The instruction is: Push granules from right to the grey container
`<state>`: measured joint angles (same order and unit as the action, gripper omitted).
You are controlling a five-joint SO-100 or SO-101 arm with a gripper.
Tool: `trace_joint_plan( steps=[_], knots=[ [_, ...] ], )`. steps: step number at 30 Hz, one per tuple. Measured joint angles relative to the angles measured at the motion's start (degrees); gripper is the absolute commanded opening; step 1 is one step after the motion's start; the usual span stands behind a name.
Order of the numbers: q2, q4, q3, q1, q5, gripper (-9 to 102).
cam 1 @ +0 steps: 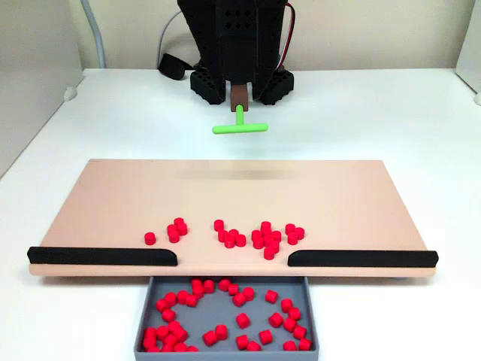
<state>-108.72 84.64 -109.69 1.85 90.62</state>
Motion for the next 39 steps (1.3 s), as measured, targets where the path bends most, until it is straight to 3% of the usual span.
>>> trace_joint_plan(
  steps=[39],
  knots=[
    [2.4, 0.0, 0.0, 1.6, -1.6, 0]
  ],
)
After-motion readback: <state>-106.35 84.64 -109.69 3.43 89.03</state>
